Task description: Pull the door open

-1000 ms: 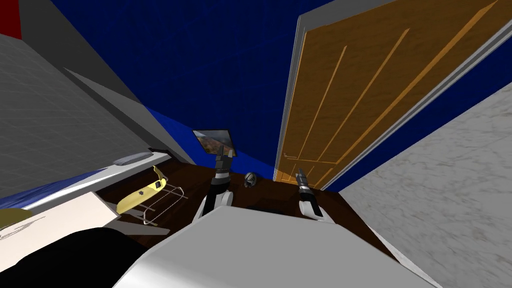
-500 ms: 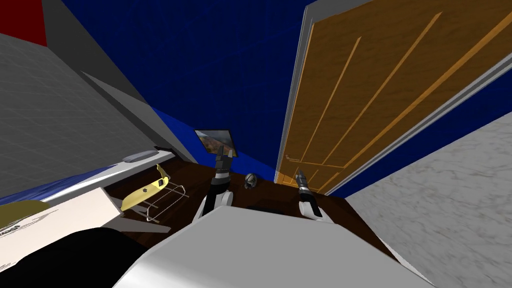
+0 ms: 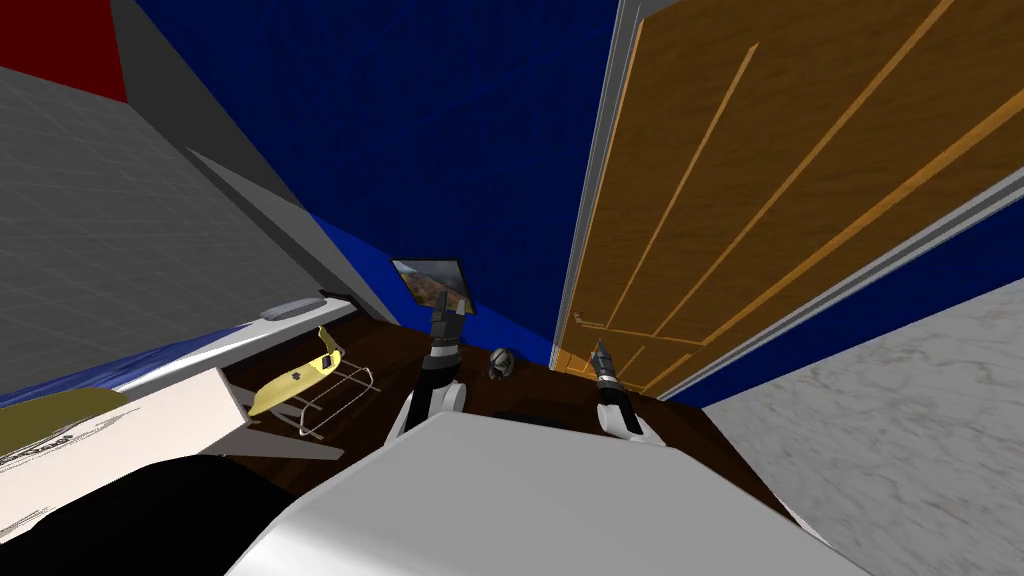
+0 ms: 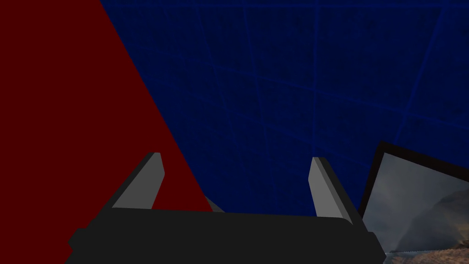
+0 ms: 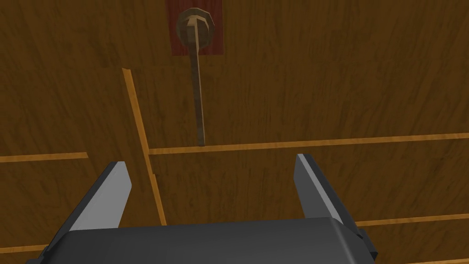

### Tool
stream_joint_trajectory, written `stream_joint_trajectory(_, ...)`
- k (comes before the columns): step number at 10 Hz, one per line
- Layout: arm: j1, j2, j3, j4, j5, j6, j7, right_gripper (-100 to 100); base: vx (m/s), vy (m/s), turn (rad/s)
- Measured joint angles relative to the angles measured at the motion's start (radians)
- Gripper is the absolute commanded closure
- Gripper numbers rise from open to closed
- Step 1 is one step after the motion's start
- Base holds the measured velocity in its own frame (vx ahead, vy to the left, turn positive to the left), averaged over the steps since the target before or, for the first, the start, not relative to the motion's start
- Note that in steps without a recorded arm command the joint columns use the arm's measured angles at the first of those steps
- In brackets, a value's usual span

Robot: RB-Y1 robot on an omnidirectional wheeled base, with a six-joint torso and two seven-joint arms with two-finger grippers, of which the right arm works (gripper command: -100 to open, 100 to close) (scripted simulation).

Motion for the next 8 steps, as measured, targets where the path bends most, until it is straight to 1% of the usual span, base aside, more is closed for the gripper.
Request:
stream_joint_trajectory(1, -0.009, -0.001, -0.001, 0.020, -0.003, -0.004, -0.001, -100, 0.067, -0.035, 0.065)
stream_joint_trajectory(2, -0.012, -0.002, -0.001, 0.030, -0.005, -0.006, -0.003, -100, 0.056, -0.026, 0.041)
stream_joint_trajectory(5, -0.034, -0.004, -0.002, 0.084, -0.011, -0.022, -0.006, -100, 0.052, -0.022, 0.041)
stream_joint_trajectory(6, -0.035, -0.004, -0.002, 0.087, -0.012, -0.023, -0.007, -100, 0.115, 0.043, 0.084)
stream_joint_trajectory(7, -0.030, -0.014, 0.003, 0.087, -0.017, -0.025, -0.013, -100, 0.175, 0.058, 0.071)
stream_joint_trajectory(8, -0.037, -0.024, 0.006, 0.108, -0.022, -0.036, -0.021, -100, 0.186, 0.023, 0.053)
